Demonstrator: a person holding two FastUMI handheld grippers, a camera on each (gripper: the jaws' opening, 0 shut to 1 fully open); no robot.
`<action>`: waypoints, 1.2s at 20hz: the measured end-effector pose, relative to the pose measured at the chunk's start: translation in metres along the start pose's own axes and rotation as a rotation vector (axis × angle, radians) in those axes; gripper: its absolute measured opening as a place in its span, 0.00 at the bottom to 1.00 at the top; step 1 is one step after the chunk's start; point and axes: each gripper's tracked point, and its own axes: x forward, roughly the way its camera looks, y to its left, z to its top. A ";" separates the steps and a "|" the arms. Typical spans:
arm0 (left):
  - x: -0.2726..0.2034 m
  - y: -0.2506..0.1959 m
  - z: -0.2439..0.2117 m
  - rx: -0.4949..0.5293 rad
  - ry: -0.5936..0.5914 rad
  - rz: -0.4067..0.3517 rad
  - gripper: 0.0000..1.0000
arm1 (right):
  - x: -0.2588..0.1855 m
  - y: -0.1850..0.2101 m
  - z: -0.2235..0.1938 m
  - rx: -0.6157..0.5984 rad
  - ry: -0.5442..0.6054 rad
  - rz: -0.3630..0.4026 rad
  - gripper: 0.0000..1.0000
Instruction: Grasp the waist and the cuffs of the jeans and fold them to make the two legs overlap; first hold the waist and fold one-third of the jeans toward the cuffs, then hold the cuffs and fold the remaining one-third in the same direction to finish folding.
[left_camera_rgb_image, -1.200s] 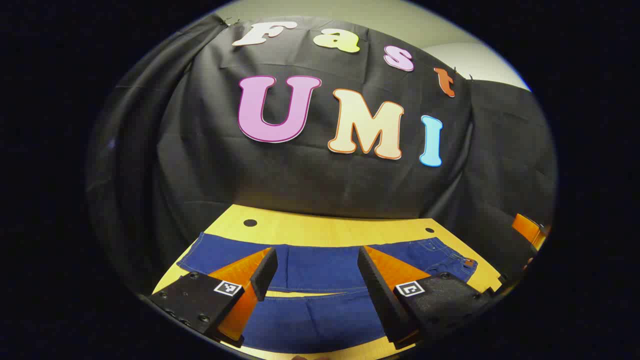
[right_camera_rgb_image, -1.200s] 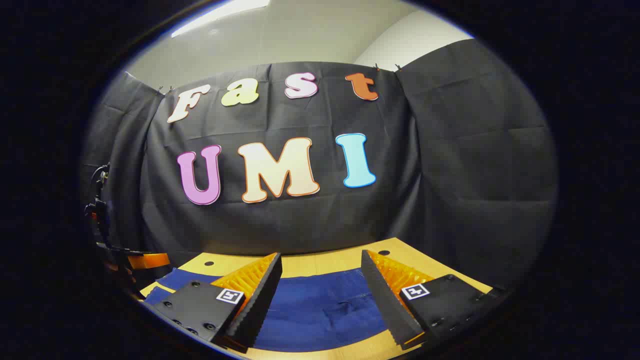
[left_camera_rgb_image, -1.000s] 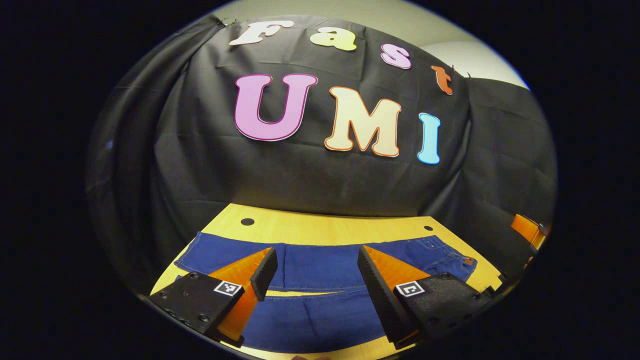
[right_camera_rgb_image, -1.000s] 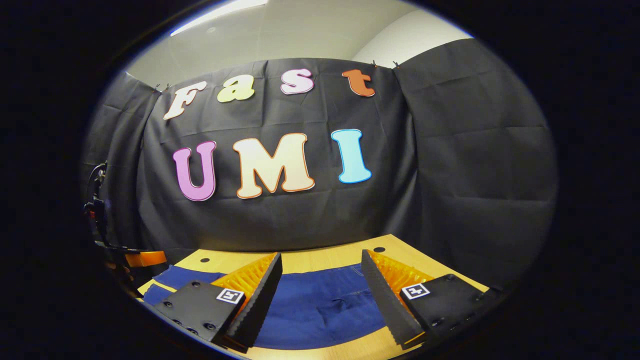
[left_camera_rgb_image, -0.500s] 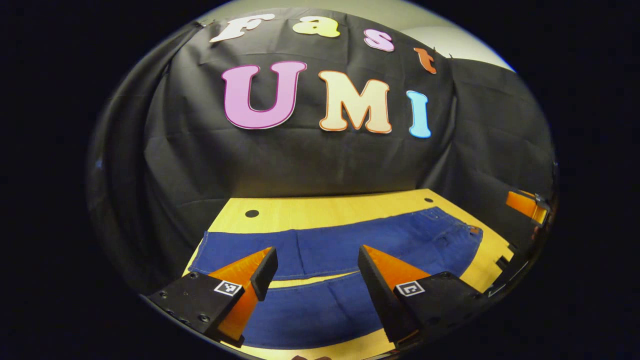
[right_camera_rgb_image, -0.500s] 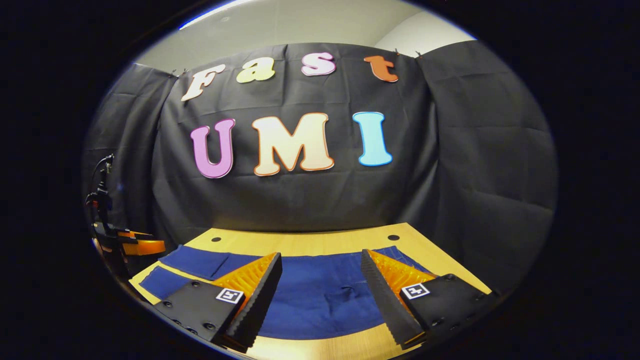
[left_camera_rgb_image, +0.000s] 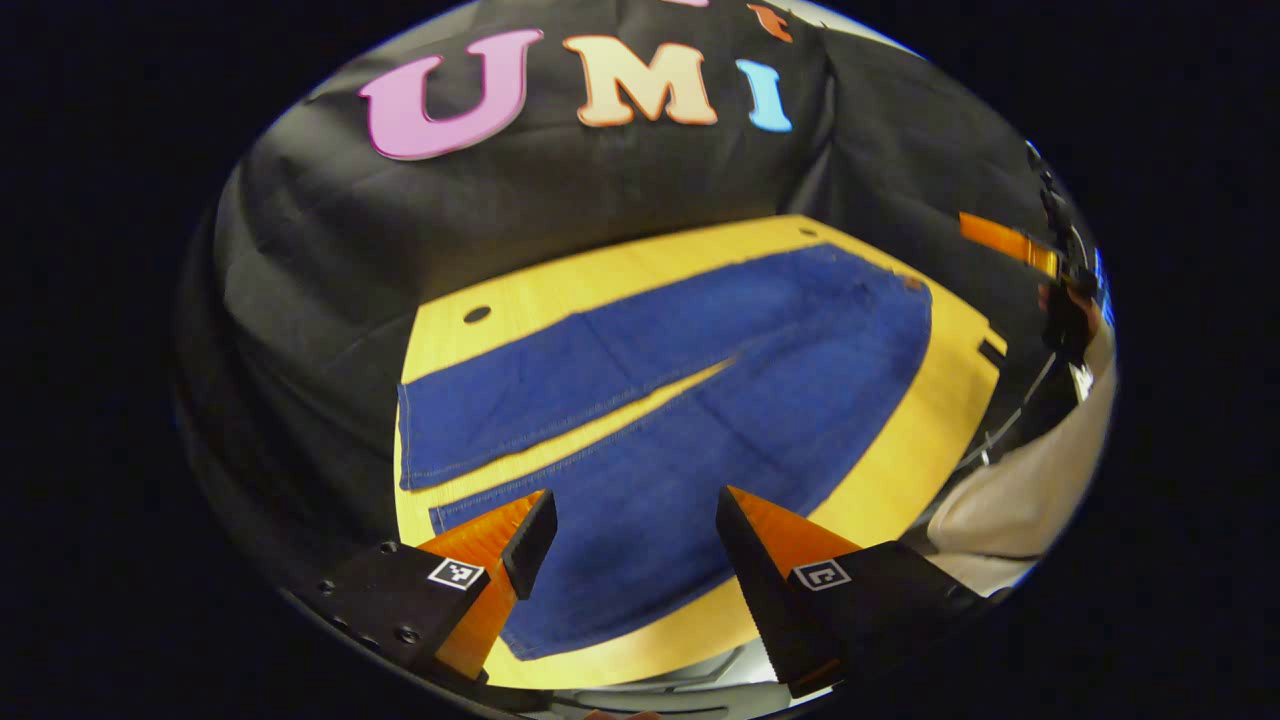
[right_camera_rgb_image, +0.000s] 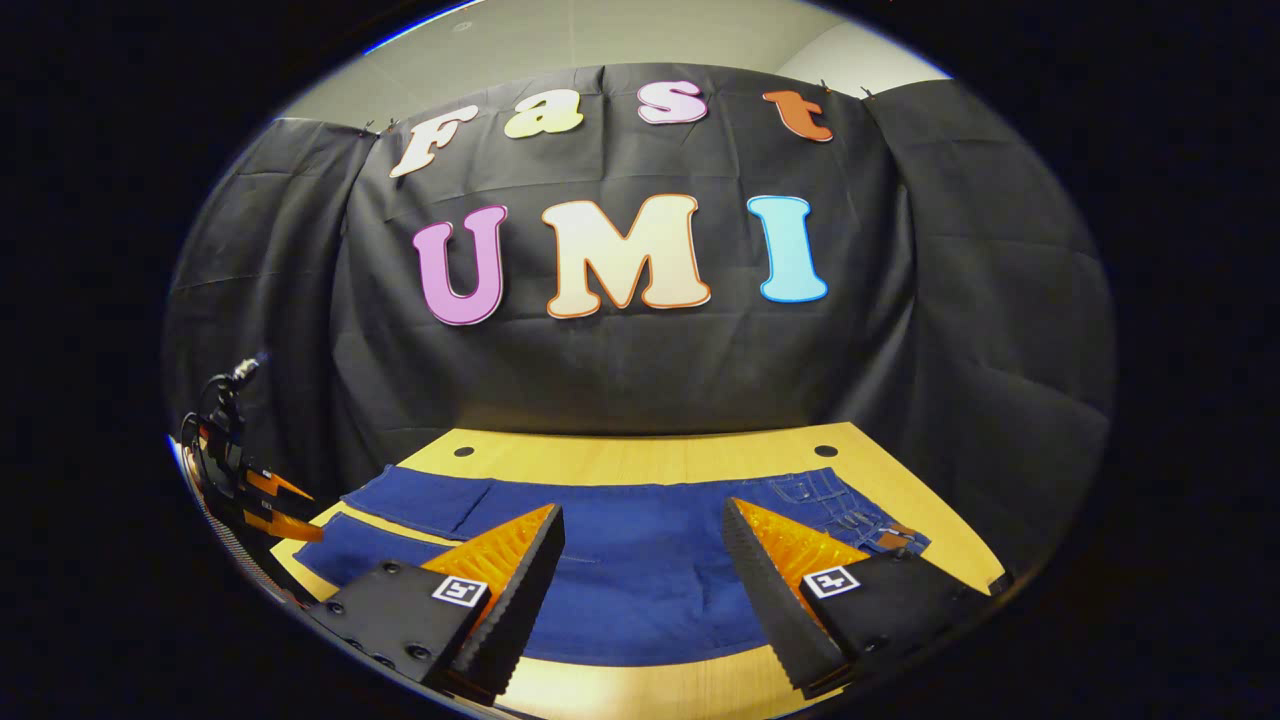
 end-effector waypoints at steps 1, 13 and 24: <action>0.002 0.002 -0.008 0.025 0.037 -0.018 0.96 | -0.001 0.005 -0.003 -0.002 0.009 0.003 0.98; 0.014 0.026 -0.108 0.311 0.404 -0.210 0.93 | -0.022 0.026 -0.045 0.048 0.071 -0.059 0.98; 0.022 0.024 -0.128 0.476 0.550 -0.259 0.93 | -0.029 0.015 -0.068 -0.002 0.128 -0.115 0.99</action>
